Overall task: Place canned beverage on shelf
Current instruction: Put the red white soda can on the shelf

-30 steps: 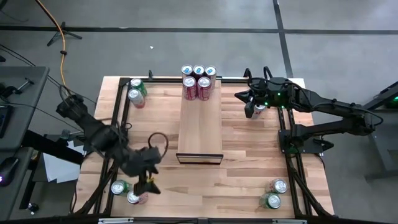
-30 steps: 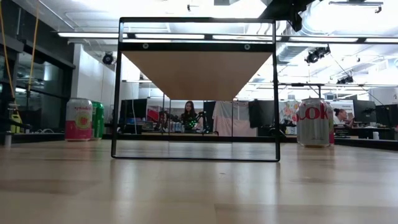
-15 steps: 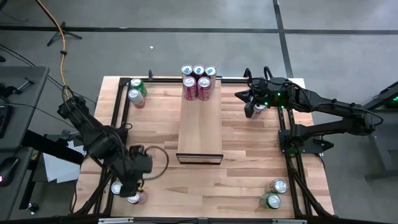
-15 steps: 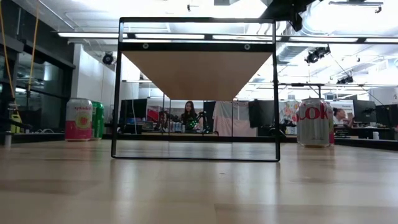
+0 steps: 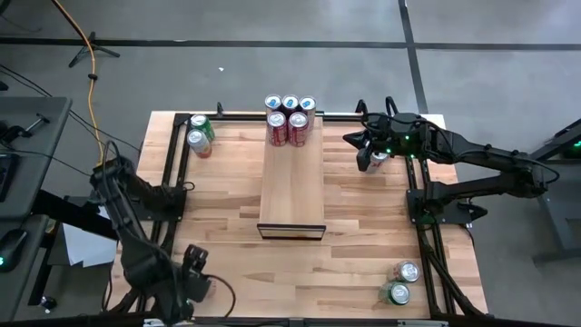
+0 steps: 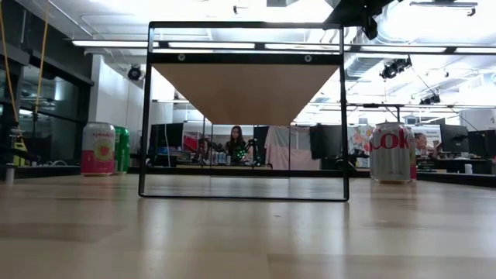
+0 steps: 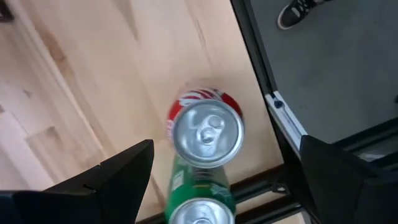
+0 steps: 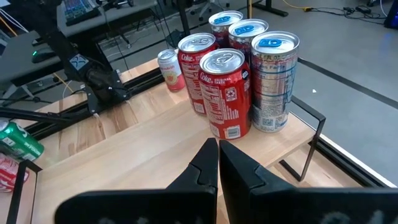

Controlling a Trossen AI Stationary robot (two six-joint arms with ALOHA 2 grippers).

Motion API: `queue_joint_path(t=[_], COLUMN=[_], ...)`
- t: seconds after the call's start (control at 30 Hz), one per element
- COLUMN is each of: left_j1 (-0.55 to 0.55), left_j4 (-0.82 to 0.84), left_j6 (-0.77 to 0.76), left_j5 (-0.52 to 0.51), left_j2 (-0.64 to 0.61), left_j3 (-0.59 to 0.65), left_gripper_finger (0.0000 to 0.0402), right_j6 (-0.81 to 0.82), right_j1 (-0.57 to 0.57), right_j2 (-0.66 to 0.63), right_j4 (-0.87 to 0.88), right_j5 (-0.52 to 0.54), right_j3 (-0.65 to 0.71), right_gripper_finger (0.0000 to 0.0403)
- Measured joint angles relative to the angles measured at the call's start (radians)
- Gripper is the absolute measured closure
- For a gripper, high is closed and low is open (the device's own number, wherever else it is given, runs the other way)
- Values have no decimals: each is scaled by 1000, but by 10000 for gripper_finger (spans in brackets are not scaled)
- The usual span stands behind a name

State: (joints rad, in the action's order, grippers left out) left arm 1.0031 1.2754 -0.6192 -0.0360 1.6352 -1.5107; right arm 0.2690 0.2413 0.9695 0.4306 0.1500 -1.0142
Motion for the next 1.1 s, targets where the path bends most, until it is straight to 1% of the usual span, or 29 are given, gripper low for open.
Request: queue_joint_path(t=[0.07,0.23,0.3,0.43,0.7,0.93,1.1], left_j1=[10,19,19,20,20,21,15], left_j4=[-17,-17,-30,-124,-131,-252,-258], left_j6=[-4,-16,-22,-25,-42,-50,-51], left_j5=[-3,-55,-55,-51,-37,-27,-26], left_j2=[8,11,11,11,11,11,11], left_j3=[10,54,76,111,193,260,298], left_gripper_finger=[64,64,64,64,64,64,65], right_j6=[0,0,0,0,0,0,-6], right_j1=[0,0,0,0,0,0,0], right_j2=[0,0,0,0,0,0,0], right_j4=[0,0,0,0,12,43,52], right_j5=[0,0,0,1,3,7,27], right_j3=[0,0,0,0,0,0,0], right_gripper_finger=[402,402,402,402,402,402,402])
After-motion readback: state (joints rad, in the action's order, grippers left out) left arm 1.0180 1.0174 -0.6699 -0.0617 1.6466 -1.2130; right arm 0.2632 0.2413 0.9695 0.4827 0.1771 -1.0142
